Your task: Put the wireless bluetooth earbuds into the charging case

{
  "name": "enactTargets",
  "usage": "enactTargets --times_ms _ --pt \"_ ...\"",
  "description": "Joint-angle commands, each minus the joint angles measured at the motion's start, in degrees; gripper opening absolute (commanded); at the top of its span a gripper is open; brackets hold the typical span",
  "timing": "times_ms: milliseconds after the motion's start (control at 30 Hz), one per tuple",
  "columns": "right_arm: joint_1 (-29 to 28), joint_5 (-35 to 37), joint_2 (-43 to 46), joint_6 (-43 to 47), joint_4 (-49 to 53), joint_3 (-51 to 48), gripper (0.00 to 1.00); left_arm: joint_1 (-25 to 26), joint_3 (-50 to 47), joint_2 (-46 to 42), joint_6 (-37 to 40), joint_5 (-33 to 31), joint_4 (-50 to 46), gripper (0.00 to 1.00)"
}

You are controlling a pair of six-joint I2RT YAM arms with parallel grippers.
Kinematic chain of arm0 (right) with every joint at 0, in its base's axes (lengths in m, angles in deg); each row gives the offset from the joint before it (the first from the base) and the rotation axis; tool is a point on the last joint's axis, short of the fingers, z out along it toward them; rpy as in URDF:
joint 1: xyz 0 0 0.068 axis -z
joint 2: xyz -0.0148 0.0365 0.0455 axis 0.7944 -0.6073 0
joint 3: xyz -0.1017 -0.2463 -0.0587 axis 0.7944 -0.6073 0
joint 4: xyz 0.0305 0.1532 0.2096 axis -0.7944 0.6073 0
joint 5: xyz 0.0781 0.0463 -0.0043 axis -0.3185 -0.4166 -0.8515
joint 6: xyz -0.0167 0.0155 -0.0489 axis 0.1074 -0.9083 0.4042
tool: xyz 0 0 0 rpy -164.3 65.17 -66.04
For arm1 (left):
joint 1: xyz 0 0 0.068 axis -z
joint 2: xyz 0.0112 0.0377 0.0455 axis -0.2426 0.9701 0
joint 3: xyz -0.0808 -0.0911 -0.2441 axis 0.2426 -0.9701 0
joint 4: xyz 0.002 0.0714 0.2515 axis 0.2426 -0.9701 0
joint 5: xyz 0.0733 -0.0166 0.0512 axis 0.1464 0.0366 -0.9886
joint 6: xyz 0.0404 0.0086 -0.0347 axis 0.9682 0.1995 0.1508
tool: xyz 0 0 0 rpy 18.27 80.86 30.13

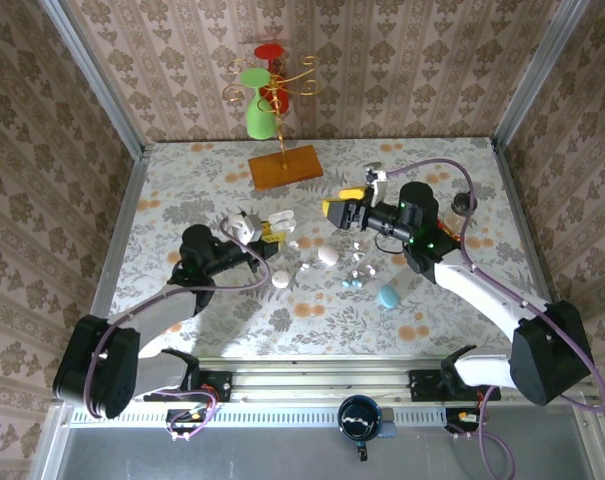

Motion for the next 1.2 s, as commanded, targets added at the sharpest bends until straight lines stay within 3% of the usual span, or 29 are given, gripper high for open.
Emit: enactTargets --times_ms 0,67,167,300,600,800,967,1167 --pt "1.6 8.3 2.7 -2.3 11.1 -2.2 0.75 -1.5 -2.5 2.8 -0.8 -1.1 13.6 0.00" --pt "1.9 13.4 3.1 -0.4 19.3 -1.4 0.76 -1.8 -3.7 4.9 -2.0 -1.3 18.2 0.00" --pt "1.9 18.1 1.4 2.8 30.4 0.9 0.76 -1.5 -7.4 7.3 -2.1 -7.1 26.8 0.00" --pt "1.8 21.5 -2.8 4.2 37.5 3.1 0.73 -0.8 -7.8 6.5 -0.3 -5.8 23.4 0.00" --pt "1.2 15.4 -19.7 11.3 51.1 15.8 0.70 1.2 -9.7 9.5 -2.7 -3.5 25.7 0.00" --pt "1.3 13.9 -27.4 12.5 54.3 21.6 0.57 4.4 -10.2 10.1 -1.1 -4.7 25.8 0.00" --pt "0.6 10.2 -28.5 13.4 56.9 22.4 0.51 4.4 -10.4 10.1 -1.3 -4.7 25.8 0.00" --pt "-1.1 11.1 -29.4 16.9 64.1 22.8 0.47 4.4 -10.6 10.1 -1.3 -4.7 25.9 0.00"
